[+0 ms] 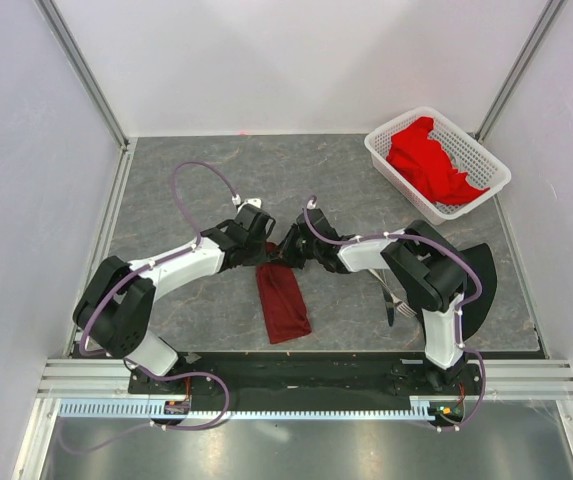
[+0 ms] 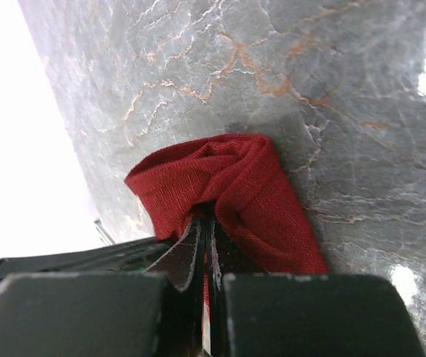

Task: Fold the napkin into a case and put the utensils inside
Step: Grasp the top corner of the smaller rectangle folded napkin from the folded napkin.

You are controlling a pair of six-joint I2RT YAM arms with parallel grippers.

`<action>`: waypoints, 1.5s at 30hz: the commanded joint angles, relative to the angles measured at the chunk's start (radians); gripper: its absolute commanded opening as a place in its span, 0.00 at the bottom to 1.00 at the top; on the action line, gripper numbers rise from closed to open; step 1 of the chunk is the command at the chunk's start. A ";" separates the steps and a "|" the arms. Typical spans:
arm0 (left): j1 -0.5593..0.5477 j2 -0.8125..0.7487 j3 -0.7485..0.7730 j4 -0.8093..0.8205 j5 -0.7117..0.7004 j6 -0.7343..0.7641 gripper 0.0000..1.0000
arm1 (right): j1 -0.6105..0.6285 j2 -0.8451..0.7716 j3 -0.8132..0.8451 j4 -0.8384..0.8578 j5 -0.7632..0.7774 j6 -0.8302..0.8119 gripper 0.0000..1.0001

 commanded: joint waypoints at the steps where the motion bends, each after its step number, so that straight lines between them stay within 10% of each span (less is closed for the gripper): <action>1: 0.027 -0.029 0.054 -0.024 0.050 -0.022 0.02 | 0.018 -0.045 -0.043 0.159 0.049 0.073 0.00; 14: 0.049 -0.021 0.067 -0.039 0.120 -0.020 0.02 | 0.092 -0.031 0.041 -0.028 0.166 -0.111 0.00; 33: 0.090 -0.018 0.041 -0.069 0.038 -0.022 0.03 | 0.075 0.042 0.024 0.202 0.163 0.023 0.00; 42: 0.097 -0.085 0.004 -0.082 -0.034 -0.062 0.62 | 0.084 0.092 0.052 0.179 0.146 -0.010 0.00; 45: 0.095 -0.101 -0.027 -0.072 -0.037 -0.077 0.64 | 0.082 0.107 0.067 0.168 0.147 -0.017 0.00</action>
